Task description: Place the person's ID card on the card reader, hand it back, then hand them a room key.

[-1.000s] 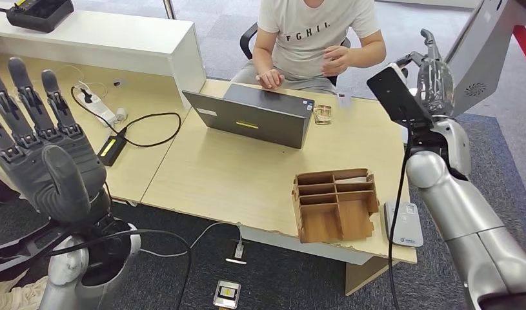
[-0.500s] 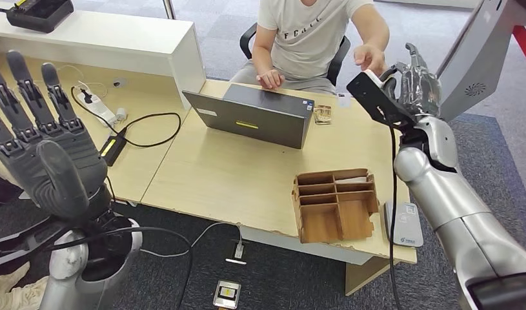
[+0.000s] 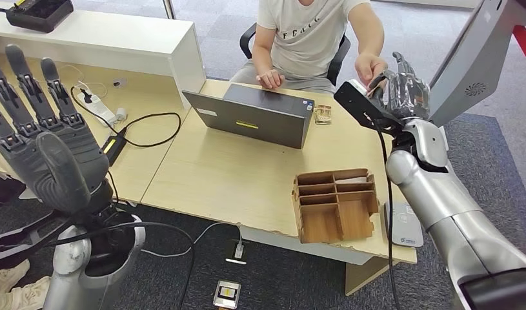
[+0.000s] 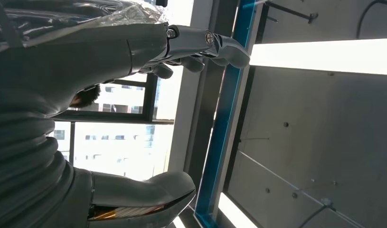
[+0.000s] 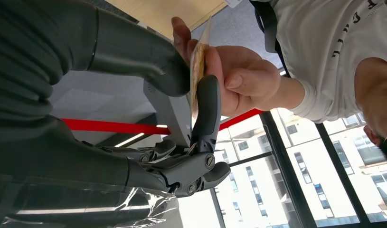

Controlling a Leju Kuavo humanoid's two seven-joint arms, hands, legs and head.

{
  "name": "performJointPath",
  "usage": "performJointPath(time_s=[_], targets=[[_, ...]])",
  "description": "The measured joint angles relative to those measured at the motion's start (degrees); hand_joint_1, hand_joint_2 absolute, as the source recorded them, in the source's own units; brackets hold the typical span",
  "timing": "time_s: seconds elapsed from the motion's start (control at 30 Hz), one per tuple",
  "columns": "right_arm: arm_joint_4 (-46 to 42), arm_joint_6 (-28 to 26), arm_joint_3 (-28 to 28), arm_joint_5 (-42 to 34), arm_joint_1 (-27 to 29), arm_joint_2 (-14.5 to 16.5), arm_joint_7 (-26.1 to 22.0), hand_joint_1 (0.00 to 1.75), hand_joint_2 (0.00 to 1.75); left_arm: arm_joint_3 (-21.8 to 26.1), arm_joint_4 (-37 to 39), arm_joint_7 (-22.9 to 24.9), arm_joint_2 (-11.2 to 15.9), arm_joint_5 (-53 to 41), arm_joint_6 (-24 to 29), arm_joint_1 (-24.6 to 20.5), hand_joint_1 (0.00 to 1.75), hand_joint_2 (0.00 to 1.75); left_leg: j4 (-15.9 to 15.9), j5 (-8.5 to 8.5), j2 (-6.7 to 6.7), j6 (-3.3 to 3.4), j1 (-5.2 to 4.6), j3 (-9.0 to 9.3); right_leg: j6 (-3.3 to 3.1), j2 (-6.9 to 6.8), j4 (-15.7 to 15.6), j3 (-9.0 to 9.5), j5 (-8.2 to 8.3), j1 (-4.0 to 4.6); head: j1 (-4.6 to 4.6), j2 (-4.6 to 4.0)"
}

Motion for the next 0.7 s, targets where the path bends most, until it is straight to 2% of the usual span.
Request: performJointPath(time_s=[0.37, 0.5, 0.7], targets=[[-1.83, 1.51, 0.77, -2.04, 0.26, -0.54, -3.5, 0.0, 1.75, 0.32, -0.01, 0.0, 0.03, -0.2, 0.67, 0.05, 0.0, 1.75, 0.01, 0.0, 0.0, 0.0, 0.0, 0.03, 0.0, 0.0, 0.0, 0.01, 0.0, 0.0, 0.01, 0.0], [-10.41, 1.7, 0.46, -5.06, 4.14, -3.14, -3.58, 0.0, 1.75, 0.53, -0.27, -0.02, 0.4, -0.64, 1.46, 0.91, 0.0, 1.75, 0.01, -0.01, 0.0, 0.0, 0.0, 0.05, 0.0, 0.0, 0.0, 0.02, 0.0, 0.01, 0.0, 0.0], [-28.81, -0.95, -1.46, -7.17, 15.75, -8.02, -1.72, 0.0, 1.75, 0.9, -0.63, -0.02, 1.55, -1.12, 1.1, 2.88, 0.0, 1.75, 0.0, -0.04, -0.02, 0.01, 0.0, 0.05, 0.03, -0.02, -0.04, 0.02, -0.05, 0.02, 0.0, 0.0]])
